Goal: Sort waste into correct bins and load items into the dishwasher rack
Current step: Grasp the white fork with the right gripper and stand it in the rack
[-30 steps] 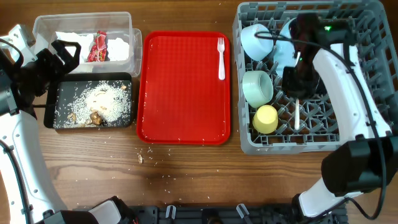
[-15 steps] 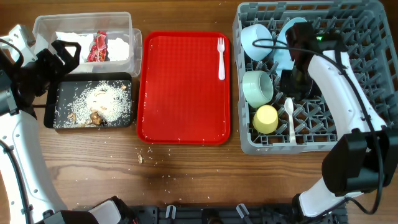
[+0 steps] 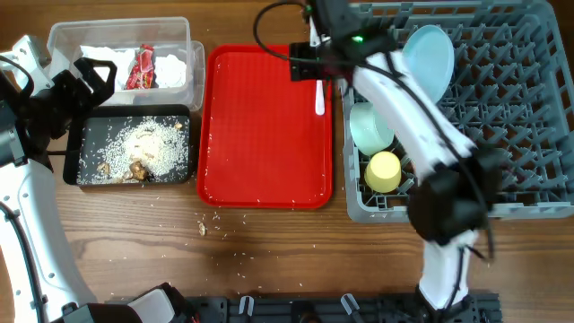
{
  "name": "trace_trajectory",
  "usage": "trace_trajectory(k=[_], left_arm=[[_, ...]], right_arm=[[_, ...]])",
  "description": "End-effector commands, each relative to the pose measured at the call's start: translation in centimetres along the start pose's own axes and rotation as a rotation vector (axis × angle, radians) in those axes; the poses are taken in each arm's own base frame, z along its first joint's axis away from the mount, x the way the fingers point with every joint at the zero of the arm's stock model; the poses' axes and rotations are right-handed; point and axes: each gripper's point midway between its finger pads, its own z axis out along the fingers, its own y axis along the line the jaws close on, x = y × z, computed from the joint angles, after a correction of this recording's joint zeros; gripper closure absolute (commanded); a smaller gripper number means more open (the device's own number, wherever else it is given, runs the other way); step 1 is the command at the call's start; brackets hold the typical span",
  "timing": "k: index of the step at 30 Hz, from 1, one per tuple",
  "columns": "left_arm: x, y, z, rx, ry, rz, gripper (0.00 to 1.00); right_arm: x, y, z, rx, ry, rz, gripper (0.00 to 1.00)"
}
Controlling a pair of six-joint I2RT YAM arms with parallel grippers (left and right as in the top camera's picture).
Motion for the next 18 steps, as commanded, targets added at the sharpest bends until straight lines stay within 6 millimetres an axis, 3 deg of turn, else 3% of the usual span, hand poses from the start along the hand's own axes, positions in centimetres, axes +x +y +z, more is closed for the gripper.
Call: trace_trajectory(k=[1, 3, 14, 18], left_arm=[[-0.4, -0.5, -0.4, 0.019, -0.011, -0.002, 0.00], [-0.4, -0.5, -0.4, 0.019, -0.011, -0.002, 0.00], [-0.4, -0.5, -0.4, 0.019, -0.011, -0.002, 0.00], [-0.4, -0.5, -0.4, 0.019, -0.011, -0.002, 0.00]], right_arm=[[0.3, -2.0, 5.0, 0.113, 0.036, 0.016, 0.28], [0.9, -3.0, 7.0, 0.164, 0.049, 0.030, 0.28], [4.5, -4.0, 13.3, 0.186, 0.146, 0.054, 0.30], [6.5, -2.9, 15.1, 0.108, 0.218, 0.086, 0.31]])
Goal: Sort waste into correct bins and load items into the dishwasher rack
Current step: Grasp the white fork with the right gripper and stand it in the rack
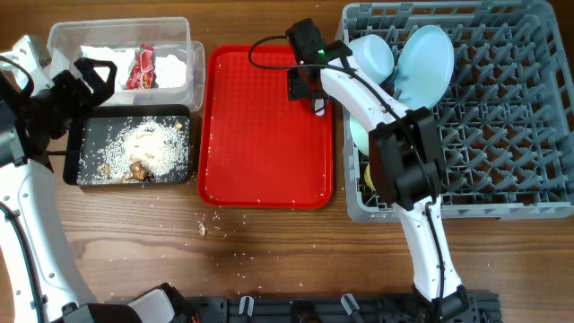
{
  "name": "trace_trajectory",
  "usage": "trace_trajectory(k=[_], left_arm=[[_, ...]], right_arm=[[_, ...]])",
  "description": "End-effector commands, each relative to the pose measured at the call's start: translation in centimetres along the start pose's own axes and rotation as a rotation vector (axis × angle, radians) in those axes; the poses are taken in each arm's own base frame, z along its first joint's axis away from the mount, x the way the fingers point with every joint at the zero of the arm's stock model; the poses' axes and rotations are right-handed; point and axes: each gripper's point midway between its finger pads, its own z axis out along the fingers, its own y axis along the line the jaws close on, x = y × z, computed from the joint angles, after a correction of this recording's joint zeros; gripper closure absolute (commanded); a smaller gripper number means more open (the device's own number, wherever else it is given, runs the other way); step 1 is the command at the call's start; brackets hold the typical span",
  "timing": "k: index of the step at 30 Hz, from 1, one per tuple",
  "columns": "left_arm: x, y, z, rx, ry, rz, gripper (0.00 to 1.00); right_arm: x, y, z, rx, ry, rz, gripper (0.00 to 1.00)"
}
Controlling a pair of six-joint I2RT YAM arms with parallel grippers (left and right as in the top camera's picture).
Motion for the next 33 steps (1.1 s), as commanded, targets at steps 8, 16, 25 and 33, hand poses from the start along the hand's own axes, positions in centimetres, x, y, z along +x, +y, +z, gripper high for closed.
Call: trace_trajectory(k=[8, 16, 25, 33], left_arm=[[-0.4, -0.5, -0.4, 0.019, -0.012, -0.001, 0.00], [-0.4, -0.5, -0.4, 0.019, -0.012, -0.001, 0.00], [-0.4, -0.5, -0.4, 0.020, -0.012, -0.001, 0.00], [-0.4, -0.5, -0.4, 0.019, -0.012, -0.001, 0.00]], right_arm=[[2.8, 2.2, 2.7, -0.130, 0.130, 0.061, 0.96], [2.3, 2.6, -1.4, -0.169, 0.131, 0.005, 0.96], [8.0, -5.4, -30.2, -0.066, 0.059, -0.017, 0.96], [16.2, -18.4, -27.5, 0.282, 0.211, 0.399, 0.96]])
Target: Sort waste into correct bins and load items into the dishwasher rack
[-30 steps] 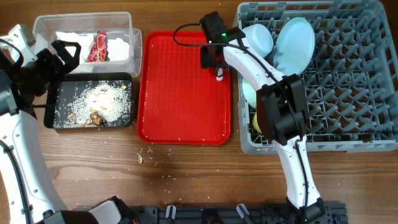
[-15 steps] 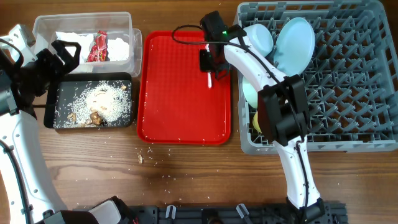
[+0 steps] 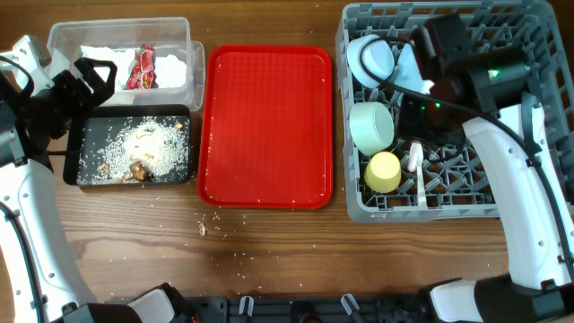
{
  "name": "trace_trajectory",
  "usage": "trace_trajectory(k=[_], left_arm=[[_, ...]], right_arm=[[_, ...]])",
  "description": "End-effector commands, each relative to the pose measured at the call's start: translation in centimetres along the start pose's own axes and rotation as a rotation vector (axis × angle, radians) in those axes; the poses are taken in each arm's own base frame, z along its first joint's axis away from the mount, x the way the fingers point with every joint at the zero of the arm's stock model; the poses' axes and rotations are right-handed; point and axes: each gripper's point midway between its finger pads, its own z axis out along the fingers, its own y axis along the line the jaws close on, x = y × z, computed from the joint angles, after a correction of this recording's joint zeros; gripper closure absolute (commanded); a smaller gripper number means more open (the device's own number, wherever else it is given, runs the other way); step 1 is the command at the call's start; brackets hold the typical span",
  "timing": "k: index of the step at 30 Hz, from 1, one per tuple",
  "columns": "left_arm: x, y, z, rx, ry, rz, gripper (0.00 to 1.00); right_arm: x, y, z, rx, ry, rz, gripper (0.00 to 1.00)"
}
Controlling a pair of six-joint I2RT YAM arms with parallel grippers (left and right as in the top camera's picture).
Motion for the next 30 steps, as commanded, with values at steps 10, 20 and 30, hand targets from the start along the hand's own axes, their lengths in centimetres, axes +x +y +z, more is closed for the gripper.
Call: trace_trajectory(k=[10, 20, 30], left_arm=[[-0.4, -0.5, -0.4, 0.017, -0.012, -0.002, 0.00], [-0.4, -0.5, -0.4, 0.017, -0.012, -0.002, 0.00], [-0.4, -0.5, -0.4, 0.017, -0.012, -0.002, 0.00]], right_arm=[[-0.4, -4.2, 13.1, -0.012, 0.054, 0.081, 0.84], [-0.8, -1.8, 7.8, -0.216, -0.079, -0.007, 0.64], [0.7, -3.3, -8.9, -0.358, -0.641, -0.122, 0.00]])
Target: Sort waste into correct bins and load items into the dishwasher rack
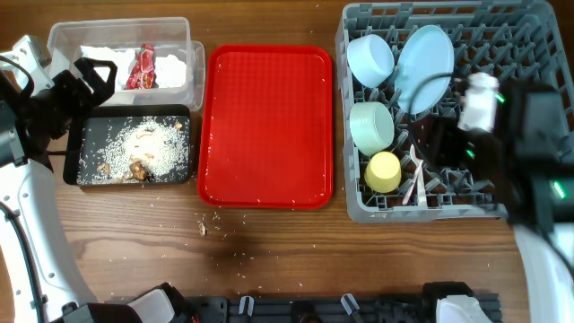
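The grey dishwasher rack (502, 208) at the right holds a pale blue bowl (369, 58), a pale blue plate (423, 54), a mint cup (370, 126) and a yellow cup (384, 170). A white utensil (416, 179) stands tilted in the rack beside the yellow cup. My right arm is blurred over the rack's right half. Its gripper (441, 144) is a dark shape right of the utensil and apart from it, and its jaws do not show. The red tray (265, 126) is bare apart from crumbs. My left gripper (97, 74) hangs open over the bins at the left.
A clear bin (121, 31) with white paper and a red wrapper stands at the back left. In front of it is a black tray (134, 148) of rice and food scraps. Rice grains lie scattered on the wooden table (269, 251) in front of the red tray.
My right arm has moved right and toward the front of the rack. The white utensil is free of the gripper and stands beside the yellow cup. The left arm has not moved.
My right gripper was at the white utensil at the red tray's far right edge, and still there a moment later. Then the tray was bare and the gripper held the utensil by the yellow cup. Now the utensil stands in the rack, gripper apart from it.
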{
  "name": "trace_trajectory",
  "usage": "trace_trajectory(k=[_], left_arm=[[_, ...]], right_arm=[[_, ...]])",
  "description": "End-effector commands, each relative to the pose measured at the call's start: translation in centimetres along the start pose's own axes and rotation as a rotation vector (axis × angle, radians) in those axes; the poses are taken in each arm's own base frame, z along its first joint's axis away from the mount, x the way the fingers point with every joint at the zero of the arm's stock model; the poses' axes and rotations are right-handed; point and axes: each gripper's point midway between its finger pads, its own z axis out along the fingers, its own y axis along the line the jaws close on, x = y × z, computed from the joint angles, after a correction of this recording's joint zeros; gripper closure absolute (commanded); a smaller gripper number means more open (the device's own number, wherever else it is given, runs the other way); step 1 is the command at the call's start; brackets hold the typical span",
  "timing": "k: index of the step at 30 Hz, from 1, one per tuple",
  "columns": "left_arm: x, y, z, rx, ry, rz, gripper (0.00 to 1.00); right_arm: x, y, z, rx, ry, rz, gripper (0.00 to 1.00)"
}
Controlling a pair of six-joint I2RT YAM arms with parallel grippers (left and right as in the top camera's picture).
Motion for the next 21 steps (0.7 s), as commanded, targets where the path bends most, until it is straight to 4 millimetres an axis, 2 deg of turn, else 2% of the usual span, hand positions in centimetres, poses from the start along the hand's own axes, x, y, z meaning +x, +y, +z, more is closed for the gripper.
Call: trace_trajectory(k=[1, 3, 5, 9, 12, 15, 17, 21], left_arm=[[-0.4, -0.5, -0.4, 0.016, -0.013, -0.001, 0.00], [-0.4, -0.5, -0.4, 0.016, -0.013, -0.001, 0.00], [-0.4, -0.5, -0.4, 0.016, -0.013, -0.001, 0.00], [-0.4, -0.5, -0.4, 0.016, -0.013, -0.001, 0.00], [-0.4, -0.5, -0.4, 0.016, -0.013, -0.001, 0.00], [-0.4, -0.5, -0.4, 0.016, -0.013, -0.001, 0.00], [-0.4, -0.5, -0.4, 0.016, -0.013, -0.001, 0.00], [-0.4, -0.5, -0.4, 0.016, -0.013, -0.001, 0.00]], right_arm=[[-0.9, 0.3, -7.0, 0.038, -0.223, -0.048, 0.00], [-0.4, 0.7, -9.7, 0.024, -0.305, -0.062, 0.00], [0.3, 0.8, -10.8, 0.021, -0.326, -0.067, 0.00], [0.1, -0.8, -10.5, 0.108, -0.339, -0.059, 0.00], [-1.5, -1.1, -9.2, 0.106, -0.472, -0.089, 0.00], [-1.1, -1.3, -7.3, 0.064, -0.638, -0.114, 0.00], [0.3, -0.6, -5.2, -0.014, -0.764, -0.208, 0.00], [4.4, -1.9, 0.0, -0.048, -0.841, -0.227, 0.00]])
